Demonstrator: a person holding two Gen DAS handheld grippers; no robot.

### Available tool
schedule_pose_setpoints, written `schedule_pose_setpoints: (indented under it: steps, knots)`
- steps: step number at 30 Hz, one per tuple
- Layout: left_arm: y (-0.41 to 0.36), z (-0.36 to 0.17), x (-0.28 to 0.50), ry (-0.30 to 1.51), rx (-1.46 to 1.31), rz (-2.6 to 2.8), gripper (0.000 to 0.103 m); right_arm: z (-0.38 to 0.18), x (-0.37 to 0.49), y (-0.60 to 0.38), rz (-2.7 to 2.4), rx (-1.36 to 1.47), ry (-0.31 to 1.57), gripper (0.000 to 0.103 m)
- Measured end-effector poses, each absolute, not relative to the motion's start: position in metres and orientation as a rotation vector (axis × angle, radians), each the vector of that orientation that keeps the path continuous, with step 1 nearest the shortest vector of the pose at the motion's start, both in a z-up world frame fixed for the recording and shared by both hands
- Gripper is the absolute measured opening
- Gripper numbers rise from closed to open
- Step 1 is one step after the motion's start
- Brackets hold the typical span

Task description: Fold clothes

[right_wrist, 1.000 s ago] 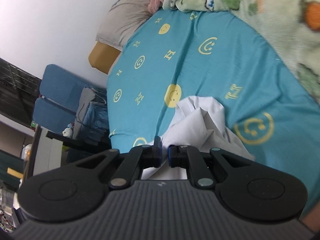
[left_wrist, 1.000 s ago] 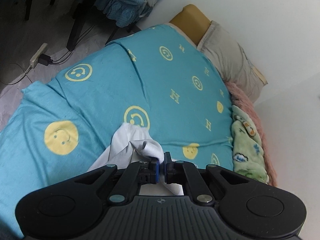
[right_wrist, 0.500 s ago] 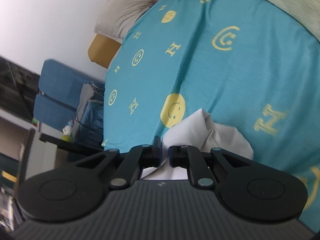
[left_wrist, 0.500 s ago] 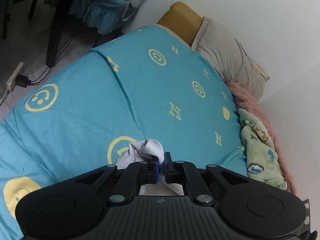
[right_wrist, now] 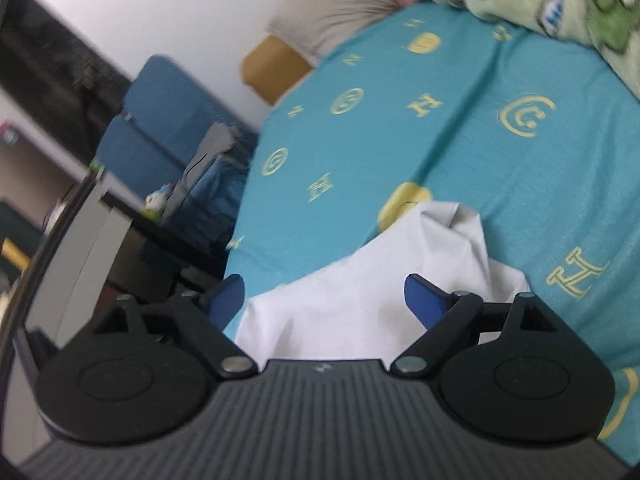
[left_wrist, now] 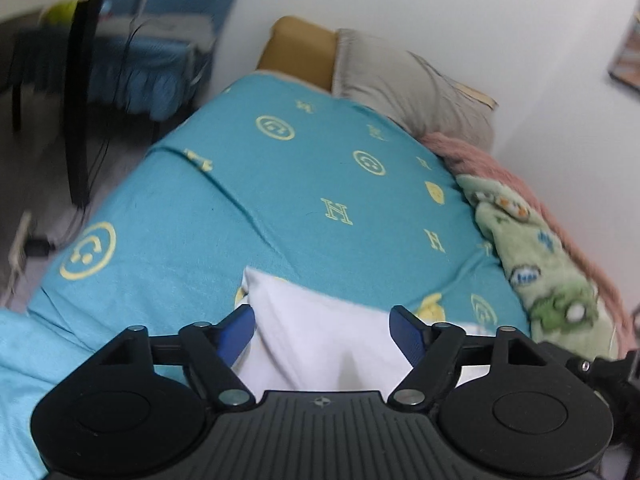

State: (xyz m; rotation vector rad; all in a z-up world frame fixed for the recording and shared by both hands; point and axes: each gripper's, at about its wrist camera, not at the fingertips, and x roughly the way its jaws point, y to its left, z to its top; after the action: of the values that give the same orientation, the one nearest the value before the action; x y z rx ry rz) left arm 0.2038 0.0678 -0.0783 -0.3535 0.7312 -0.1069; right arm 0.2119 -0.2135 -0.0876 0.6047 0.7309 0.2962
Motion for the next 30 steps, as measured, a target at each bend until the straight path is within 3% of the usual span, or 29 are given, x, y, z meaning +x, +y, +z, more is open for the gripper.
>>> schedule_pose_setpoints:
  steps: [2,4,11,18,30]
  knots:
    - [0.058,-0.081,0.197,0.72,-0.291,-0.111,0.079,-0.085,0.203,-0.203,0.292,0.511,0.7,0.086]
    - [0.048,-0.086,0.195,0.721,-0.236,-0.114,0.079,-0.087,0.206,-0.192,0.281,0.414,0.699,0.072]
    - [0.017,-0.122,0.202,0.75,-0.072,-0.131,0.079,-0.116,0.237,-0.179,0.215,0.286,0.72,0.073]
    - [0.019,-0.145,0.224,0.786,-0.079,-0.105,0.079,-0.142,0.253,-0.175,0.183,0.229,0.76,0.073]
    - [0.02,-0.112,0.172,0.729,-0.051,-0.127,0.079,-0.102,0.212,-0.165,0.231,0.191,0.675,0.072]
